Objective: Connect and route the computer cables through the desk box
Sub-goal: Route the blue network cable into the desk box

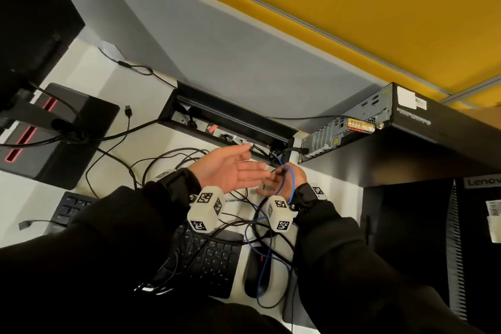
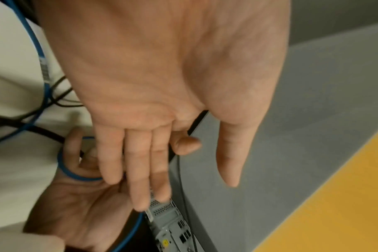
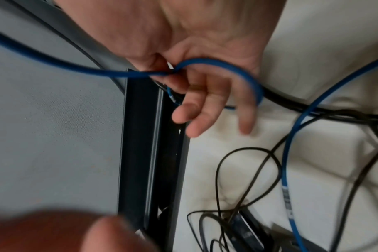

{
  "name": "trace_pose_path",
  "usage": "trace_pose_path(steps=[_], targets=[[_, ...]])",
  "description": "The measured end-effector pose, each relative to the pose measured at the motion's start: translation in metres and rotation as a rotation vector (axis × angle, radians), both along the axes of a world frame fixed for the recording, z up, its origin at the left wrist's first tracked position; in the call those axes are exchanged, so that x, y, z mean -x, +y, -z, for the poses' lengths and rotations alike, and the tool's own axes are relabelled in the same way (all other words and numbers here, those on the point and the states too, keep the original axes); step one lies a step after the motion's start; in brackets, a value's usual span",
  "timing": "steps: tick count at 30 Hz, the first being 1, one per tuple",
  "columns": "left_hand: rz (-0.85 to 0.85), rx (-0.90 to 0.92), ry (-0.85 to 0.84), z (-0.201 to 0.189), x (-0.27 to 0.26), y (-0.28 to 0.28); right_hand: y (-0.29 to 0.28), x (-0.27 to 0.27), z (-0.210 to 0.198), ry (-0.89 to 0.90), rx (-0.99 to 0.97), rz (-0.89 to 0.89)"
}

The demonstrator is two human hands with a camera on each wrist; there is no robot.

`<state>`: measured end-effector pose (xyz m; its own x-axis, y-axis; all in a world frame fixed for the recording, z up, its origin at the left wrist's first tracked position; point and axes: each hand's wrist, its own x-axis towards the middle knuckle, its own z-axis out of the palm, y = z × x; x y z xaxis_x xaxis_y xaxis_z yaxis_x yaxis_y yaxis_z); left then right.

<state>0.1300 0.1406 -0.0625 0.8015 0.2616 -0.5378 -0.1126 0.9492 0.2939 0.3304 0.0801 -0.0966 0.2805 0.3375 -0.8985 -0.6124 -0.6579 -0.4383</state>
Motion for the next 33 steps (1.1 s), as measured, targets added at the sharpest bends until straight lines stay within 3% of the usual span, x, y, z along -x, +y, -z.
trace_pose_path(steps=[2, 4, 7, 11, 13, 15, 22, 26, 33], targets=[[0.163, -0.131, 0.110, -0.008, -0.005, 0.001, -0.002, 0.003, 0.000, 0.049, -0.007, -0.011], [0.402, -0.393, 0.320, -0.012, -0.015, -0.003, -0.002, 0.008, -0.003, 0.047, -0.017, -0.089], [0.534, -0.583, 0.429, -0.009, -0.036, -0.020, -0.003, 0.012, -0.011, 0.047, -0.015, -0.256], [0.339, -0.442, 0.255, -0.005, -0.046, -0.029, -0.006, 0.005, -0.014, -0.057, -0.045, -0.304], [0.232, -0.241, 0.147, -0.004, -0.039, -0.022, -0.008, -0.002, -0.013, -0.037, -0.060, -0.234], [0.246, -0.155, 0.130, 0.000, -0.031, -0.016, -0.010, -0.007, -0.010, -0.010, -0.070, -0.126], [0.255, -0.330, 0.349, 0.016, -0.056, -0.046, -0.009, 0.005, -0.009, -0.028, -0.111, -0.003], [0.246, -0.414, 0.323, 0.020, -0.069, -0.058, -0.012, 0.004, -0.001, -0.095, -0.127, -0.045], [0.275, -0.191, 0.318, 0.032, -0.070, -0.070, -0.009, -0.003, 0.003, 0.033, -0.110, -0.113]])
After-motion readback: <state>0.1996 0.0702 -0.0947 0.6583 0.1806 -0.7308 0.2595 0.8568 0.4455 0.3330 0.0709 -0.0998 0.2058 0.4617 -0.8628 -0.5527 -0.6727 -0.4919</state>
